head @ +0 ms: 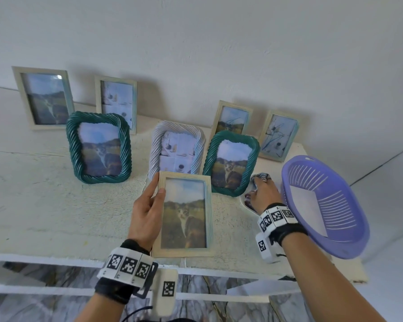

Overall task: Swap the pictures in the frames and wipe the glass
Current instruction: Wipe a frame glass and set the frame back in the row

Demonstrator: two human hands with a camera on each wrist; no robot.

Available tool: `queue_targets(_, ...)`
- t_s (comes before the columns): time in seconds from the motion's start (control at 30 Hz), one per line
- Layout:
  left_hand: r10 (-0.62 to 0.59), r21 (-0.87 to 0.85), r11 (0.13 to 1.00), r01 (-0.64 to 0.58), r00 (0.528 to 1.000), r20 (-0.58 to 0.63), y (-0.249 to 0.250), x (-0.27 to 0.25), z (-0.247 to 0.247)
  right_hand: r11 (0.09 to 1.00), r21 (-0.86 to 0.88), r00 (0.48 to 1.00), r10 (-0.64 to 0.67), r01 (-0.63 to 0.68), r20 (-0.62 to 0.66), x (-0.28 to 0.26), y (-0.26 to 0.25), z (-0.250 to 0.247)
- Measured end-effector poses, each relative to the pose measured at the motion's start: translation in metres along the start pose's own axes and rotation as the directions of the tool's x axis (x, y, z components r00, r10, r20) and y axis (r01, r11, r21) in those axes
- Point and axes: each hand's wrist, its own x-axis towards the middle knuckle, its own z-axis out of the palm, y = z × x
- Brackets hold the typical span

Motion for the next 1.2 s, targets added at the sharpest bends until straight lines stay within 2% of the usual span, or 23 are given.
queue_targets(0.07, 0.001, 0.007, 1.0, 0.0, 1.0, -0.006, -0.002, 0.001, -0.001, 1.0, 0.022, 0.999, -0.001, 0.003, -0.051, -0.01, -0.002, -0.001)
queue_targets(0.17, -0.013, -0.018, 1.0, 0.013, 1.0, 0.007, -0.005, 0.002, -0.002, 0.997, 0.022, 0.969, -0.061, 0.068, -0.238, -0.039, -0.009, -0.008)
queue_targets(0.2, -0.026, -0.025, 0.999, 0.027, 0.999, 0.019, -0.005, 0.003, -0.003, 0.989, 0.08, 0.953, -0.098, 0.126, -0.287, -0.051, -0.012, -0.01)
queue_targets(0.23, -0.04, -0.037, 0.998, 0.041, 0.999, 0.033, -0.002, 0.004, -0.002, 0.957, 0.213, 0.948, -0.131, 0.197, -0.29, -0.064, -0.015, -0.012)
queue_targets(0.27, -0.046, -0.057, 0.997, 0.048, 0.998, 0.043, 0.001, 0.004, 0.0, 0.884, 0.414, 0.966, -0.137, 0.219, -0.219, -0.076, -0.02, -0.012)
queue_targets(0.3, -0.053, -0.08, 0.995, 0.057, 0.997, 0.054, 0.003, 0.005, 0.001, 0.748, 0.644, 0.987, -0.138, 0.158, -0.081, -0.088, -0.027, -0.012)
queue_targets(0.33, -0.058, -0.103, 0.993, 0.064, 0.996, 0.066, 0.006, 0.005, 0.003, 0.551, 0.834, 0.985, -0.155, 0.027, 0.07, -0.099, -0.035, -0.01)
queue_targets(0.37, -0.06, -0.123, 0.99, 0.069, 0.995, 0.08, 0.008, 0.005, 0.006, 0.346, 0.929, 0.964, -0.174, -0.13, 0.199, -0.108, -0.042, -0.007)
queue_targets(0.4, -0.07, -0.141, 0.987, 0.082, 0.993, 0.092, 0.007, 0.005, 0.008, 0.194, 0.95, 0.941, -0.186, -0.246, 0.282, -0.115, -0.047, -0.001)
queue_targets(0.47, -0.09, -0.163, 0.981, 0.107, 0.99, 0.109, 0.006, 0.005, 0.01, 0.013, 0.938, 0.919, -0.194, -0.346, 0.342, -0.122, -0.055, 0.01)
queue_targets(0.53, -0.095, -0.111, 0.988, 0.111, 0.985, 0.143, 0.007, 0.003, 0.011, -0.138, 0.927, 0.93, -0.178, -0.348, 0.323, -0.126, -0.06, 0.014)
queue_targets(0.57, -0.109, -0.081, 0.989, 0.125, 0.977, 0.185, 0.008, 0.001, 0.012, -0.189, 0.927, 0.94, -0.177, -0.323, 0.291, -0.127, -0.063, 0.012)
queue_targets(0.6, -0.132, -0.044, 0.988, 0.146, 0.963, 0.235, 0.01, -0.001, 0.014, -0.199, 0.936, 0.951, -0.173, -0.289, 0.257, -0.129, -0.064, 0.01)
queue_targets(0.67, -0.161, 0.021, 0.986, 0.164, 0.927, 0.338, 0.015, -0.008, 0.019, -0.131, 0.97, 0.964, -0.197, -0.206, 0.178, -0.132, -0.068, 0.003)
queue_targets(0.77, -0.179, 0.021, 0.982, 0.187, 0.896, 0.406, 0.022, -0.016, 0.028, 0.069, 0.997, 0.948, -0.314, -0.019, 0.04, -0.142, -0.079, -0.002)
queue_targets(0.87, -0.249, -0.059, 0.95, 0.307, 0.857, 0.452, 0.016, -0.018, 0.026, 0.242, 0.944, 0.915, -0.385, 0.224, -0.118, -0.151, -0.089, 0.003)
queue_targets(0.93, -0.301, -0.134, 0.904, 0.405, 0.829, 0.472, 0.013, -0.017, 0.022, 0.318, 0.9, 0.903, -0.399, 0.297, -0.157, -0.156, -0.096, 0.006)
queue_targets(1.07, -0.325, -0.168, 0.876, 0.452, 0.81, 0.487, 0.015, -0.018, 0.012, 0.424, 0.838, 0.908, -0.377, 0.344, -0.182, -0.163, -0.104, 0.009)
queue_targets(1.13, -0.316, -0.146, 0.893, 0.425, 0.825, 0.469, 0.015, -0.017, 0.007, 0.522, 0.755, 0.903, -0.37, 0.398, -0.22, -0.164, -0.104, 0.008)
queue_targets(1.2, -0.306, -0.139, 0.906, 0.399, 0.847, 0.434, 0.02, -0.017, 0.002, 0.631, 0.599, 0.87, -0.386, 0.492, -0.308, -0.164, -0.104, 0.005)
